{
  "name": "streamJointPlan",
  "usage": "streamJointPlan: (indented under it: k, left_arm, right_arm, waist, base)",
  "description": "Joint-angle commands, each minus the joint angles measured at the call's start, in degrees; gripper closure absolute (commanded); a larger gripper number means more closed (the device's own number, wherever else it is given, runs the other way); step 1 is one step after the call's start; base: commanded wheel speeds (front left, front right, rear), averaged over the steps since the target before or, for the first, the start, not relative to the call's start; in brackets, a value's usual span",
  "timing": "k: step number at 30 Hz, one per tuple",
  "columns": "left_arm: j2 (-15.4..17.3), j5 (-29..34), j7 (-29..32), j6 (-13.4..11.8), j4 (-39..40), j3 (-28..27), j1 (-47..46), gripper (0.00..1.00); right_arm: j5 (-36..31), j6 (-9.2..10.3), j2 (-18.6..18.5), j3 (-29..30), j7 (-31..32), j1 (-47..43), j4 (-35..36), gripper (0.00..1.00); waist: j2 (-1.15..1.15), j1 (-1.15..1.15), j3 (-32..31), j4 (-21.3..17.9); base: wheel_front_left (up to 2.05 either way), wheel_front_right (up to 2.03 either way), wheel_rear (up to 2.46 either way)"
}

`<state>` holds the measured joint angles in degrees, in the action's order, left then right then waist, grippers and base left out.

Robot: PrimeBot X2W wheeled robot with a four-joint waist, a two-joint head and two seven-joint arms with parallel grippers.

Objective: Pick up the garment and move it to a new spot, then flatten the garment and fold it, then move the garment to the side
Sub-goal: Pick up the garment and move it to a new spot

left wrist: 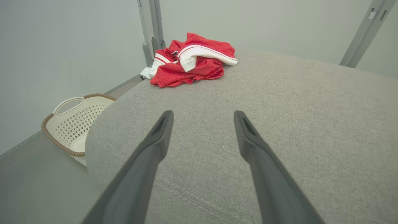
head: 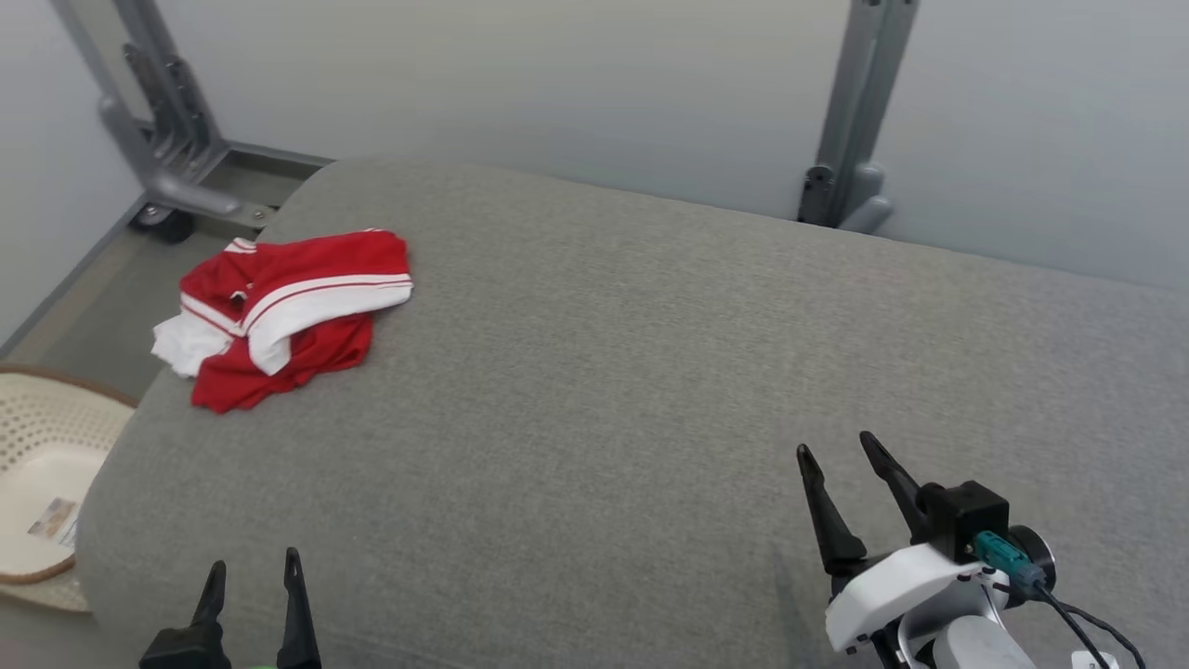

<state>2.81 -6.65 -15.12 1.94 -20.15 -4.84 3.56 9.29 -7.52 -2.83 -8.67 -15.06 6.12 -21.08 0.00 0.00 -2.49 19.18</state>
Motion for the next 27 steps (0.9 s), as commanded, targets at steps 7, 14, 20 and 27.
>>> streamJointPlan:
  k: [7, 14, 20, 27]
  left_arm:
    - [0.1, -2.6, 0.0, -1.0, 1.0, -2.6, 1.9, 0.0]
    - [0.2, -5.8, 0.0, -0.5, 1.5, -2.0, 2.5, 0.0]
    - [0.2, -6.8, 0.0, 2.9, -2.7, -1.5, -2.2, 0.0]
    - [3.2, -6.2, 0.0, 5.2, -7.5, -2.5, -13.6, 0.0]
  right_arm:
    - [0.2, 0.06, -0.3, -4.2, -0.1, 3.6, -1.5, 0.0]
    - [-0.2, 0.07, -0.3, -4.7, -0.1, 4.6, -2.9, 0.0]
    - [0.0, 0.06, -0.2, -3.1, -0.1, 2.7, -2.2, 0.0]
    - [-2.8, 0.06, -0.8, -4.1, -0.1, 5.3, -0.2, 0.0]
  waist:
    - [0.0, 0.0, 3.2, 10.7]
    - [0.0, 0.0, 3.6, 11.0]
    - [0.0, 0.0, 3.9, 10.8]
    - [0.0, 0.0, 8.7, 5.7]
  base:
    - [0.0, 0.0, 0.0]
    - [0.0, 0.0, 0.0]
    - [0.0, 0.0, 0.0]
    - [0.0, 0.0, 0.0]
